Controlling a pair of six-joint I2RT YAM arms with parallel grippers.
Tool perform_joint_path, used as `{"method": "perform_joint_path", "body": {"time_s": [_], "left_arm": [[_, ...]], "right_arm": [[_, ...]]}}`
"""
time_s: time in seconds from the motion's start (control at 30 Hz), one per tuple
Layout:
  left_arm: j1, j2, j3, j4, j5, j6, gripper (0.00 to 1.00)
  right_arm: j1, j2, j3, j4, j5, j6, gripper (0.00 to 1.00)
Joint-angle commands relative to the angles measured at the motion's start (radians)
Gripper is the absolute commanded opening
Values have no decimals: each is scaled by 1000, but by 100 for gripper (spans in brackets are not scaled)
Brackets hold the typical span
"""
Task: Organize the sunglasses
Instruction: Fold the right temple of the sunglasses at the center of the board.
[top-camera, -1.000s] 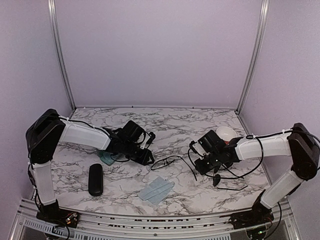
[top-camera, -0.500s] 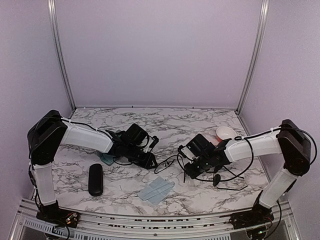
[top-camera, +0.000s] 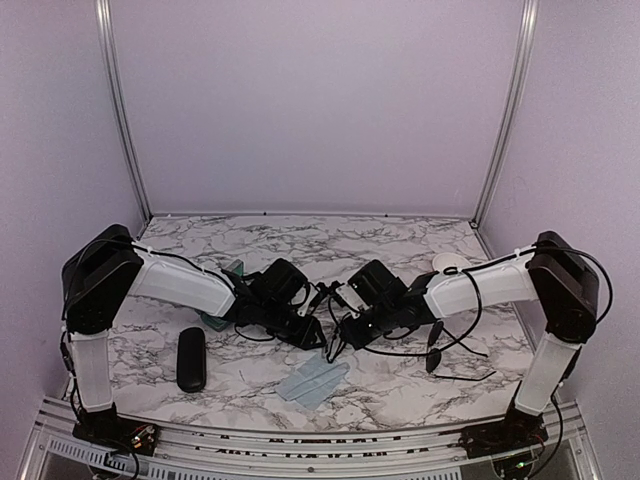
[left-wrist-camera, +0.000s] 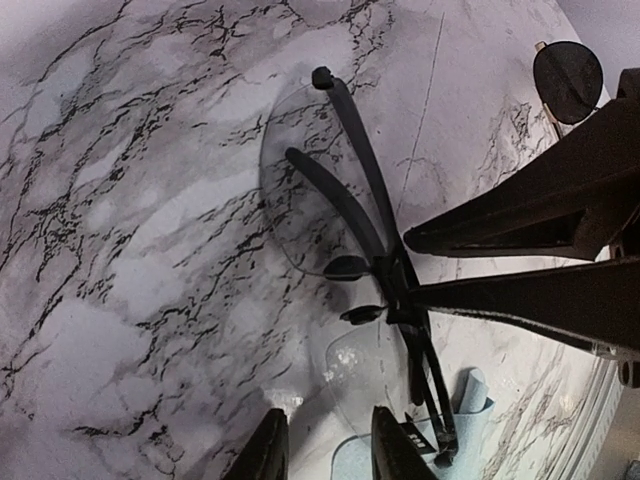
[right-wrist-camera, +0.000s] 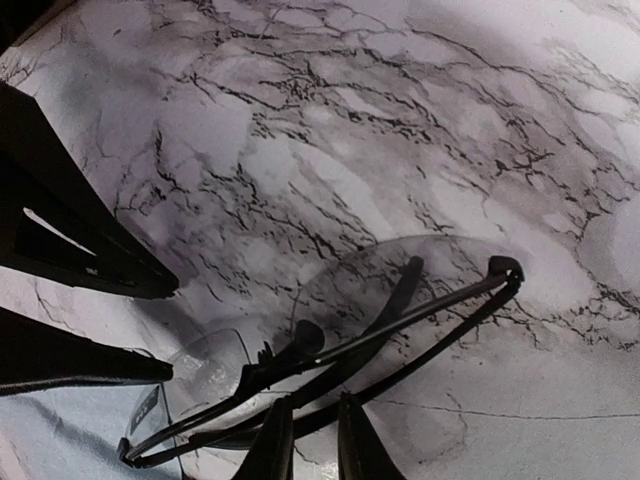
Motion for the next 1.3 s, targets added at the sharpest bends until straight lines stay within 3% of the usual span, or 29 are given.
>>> {"method": "perform_joint_path", "body": {"time_s": [0.0,0.17,0.47,0.67,1.1,1.27], "left_arm": [[-5,18,20,32,16,-11,29],[-5,4,18,28,-6,-7,28],[-3,-42,90,-66,-61,58,31],[-3,9,170,-124,-61,72,34],[0,147,296,-187,36,96,33],[-2,168,310,-193,51,92,27]], "right_arm": [[8,14,17,60,-33,29,16],[8,-11,-19,82,-58,49,15],[5,-236,-129,6,23,67,16],[-11,-338,-183,-15,70,153,35],[-15,-372,-233,9,70,195,37],[-16,-363,-243,12,82,190,37]]}}
